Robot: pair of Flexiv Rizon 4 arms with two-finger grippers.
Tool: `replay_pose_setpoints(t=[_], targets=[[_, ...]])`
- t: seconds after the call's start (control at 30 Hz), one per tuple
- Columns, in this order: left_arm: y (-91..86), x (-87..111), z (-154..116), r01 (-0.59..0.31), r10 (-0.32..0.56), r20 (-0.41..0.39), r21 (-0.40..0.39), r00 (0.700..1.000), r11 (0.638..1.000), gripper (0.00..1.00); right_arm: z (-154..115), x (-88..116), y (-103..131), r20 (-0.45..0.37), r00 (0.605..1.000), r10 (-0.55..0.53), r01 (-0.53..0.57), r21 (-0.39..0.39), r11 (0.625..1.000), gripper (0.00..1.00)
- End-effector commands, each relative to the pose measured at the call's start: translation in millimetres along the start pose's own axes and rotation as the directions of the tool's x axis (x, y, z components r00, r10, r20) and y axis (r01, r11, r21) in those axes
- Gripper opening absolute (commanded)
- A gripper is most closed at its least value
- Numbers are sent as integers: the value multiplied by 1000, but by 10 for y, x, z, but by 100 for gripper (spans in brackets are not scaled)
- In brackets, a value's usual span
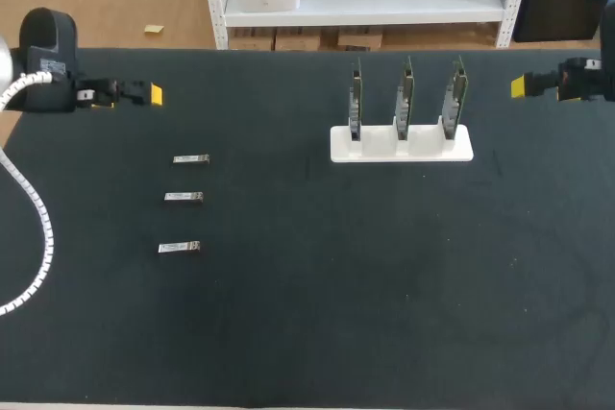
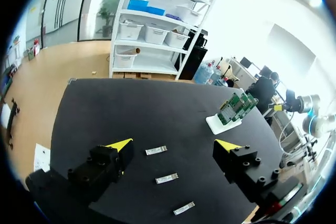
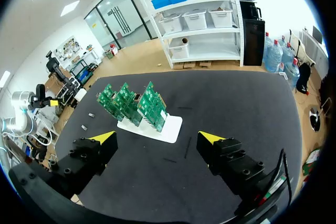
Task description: Pick up the optical module with the left hand, and insert it into the network port with the right hand.
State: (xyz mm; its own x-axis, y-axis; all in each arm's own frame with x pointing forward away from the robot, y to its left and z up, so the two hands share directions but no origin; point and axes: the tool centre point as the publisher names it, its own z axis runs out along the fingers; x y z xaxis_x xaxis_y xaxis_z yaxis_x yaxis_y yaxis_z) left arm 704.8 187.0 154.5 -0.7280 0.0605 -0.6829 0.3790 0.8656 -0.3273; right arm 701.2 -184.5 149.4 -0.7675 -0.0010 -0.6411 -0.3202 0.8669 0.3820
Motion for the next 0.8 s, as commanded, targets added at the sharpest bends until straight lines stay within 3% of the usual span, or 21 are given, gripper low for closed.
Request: replay_pose_setpoints(t=[0.03, 0.1, 0.17, 0.37, 0.47, 0.53, 0.63, 0.73, 0.8], targets=[[42, -59, 17, -58, 58, -26, -2, 998, 998, 100, -14, 4, 6, 0, 1000, 1, -1, 1, 1000, 100], [52, -89, 25, -125, 125, -30, 4, 992, 992, 100, -14, 4, 6, 0, 1000, 1, -1, 1, 1000, 100], [65, -107, 65, -207, 206, -89, -8, 975, 978, 100, -14, 4, 6, 0, 1000, 1, -1, 1, 1000, 100], [181, -195, 175, -412, 413, -182, 48, 892, 910, 100, -14, 4, 6, 0, 1000, 1, -1, 1, 1000, 100], [226, -214, 233, -500, 514, -231, 121, 826, 858, 100, -14, 4, 6, 0, 1000, 1, -1, 1, 1000, 100], [250, -203, 276, -561, 590, -267, 182, 762, 808, 100, -14, 4, 6, 0, 1000, 1, -1, 1, 1000, 100], [283, -189, 337, -602, 643, -278, 226, 713, 766, 100, -14, 4, 6, 0, 1000, 1, -1, 1, 1000, 100], [304, -150, 418, -631, 690, -345, 282, 636, 723, 100, -14, 4, 6, 0, 1000, 1, -1, 1, 1000, 100], [331, -121, 486, -644, 706, -368, 296, 605, 706, 100, -14, 4, 6, 0, 1000, 1, -1, 1, 1000, 100]])
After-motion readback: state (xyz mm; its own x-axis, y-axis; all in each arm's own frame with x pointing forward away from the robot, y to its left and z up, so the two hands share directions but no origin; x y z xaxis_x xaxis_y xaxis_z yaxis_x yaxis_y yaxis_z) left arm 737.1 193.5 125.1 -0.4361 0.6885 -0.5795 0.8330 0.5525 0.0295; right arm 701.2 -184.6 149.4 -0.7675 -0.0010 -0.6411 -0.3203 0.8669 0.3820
